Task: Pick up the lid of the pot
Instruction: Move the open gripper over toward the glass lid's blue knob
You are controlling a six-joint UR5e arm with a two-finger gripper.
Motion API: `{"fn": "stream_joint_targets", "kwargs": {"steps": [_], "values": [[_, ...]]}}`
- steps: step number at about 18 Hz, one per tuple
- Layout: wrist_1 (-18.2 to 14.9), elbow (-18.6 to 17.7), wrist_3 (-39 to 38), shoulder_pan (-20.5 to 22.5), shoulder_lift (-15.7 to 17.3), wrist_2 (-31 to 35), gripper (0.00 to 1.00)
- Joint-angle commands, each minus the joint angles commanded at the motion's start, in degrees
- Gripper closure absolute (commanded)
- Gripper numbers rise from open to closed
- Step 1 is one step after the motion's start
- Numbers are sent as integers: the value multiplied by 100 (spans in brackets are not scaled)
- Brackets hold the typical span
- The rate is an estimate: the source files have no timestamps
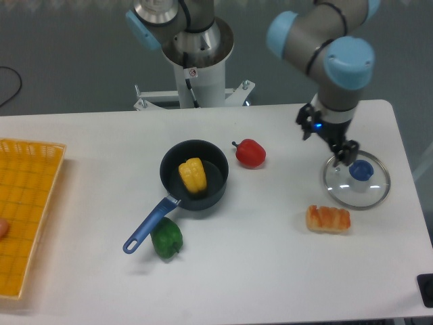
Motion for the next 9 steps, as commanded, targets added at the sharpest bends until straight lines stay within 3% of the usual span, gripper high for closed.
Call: {"fn": "stream_joint_targets", "kwargs": {"steps": [3,5,8,9], "values": [[246,44,-96,396,-229,-122,0],[282,88,-228,607,-282,-552,0],[325,333,-185,722,-449,-651,0],[474,395,-167,722,-510,-642,0]]}}
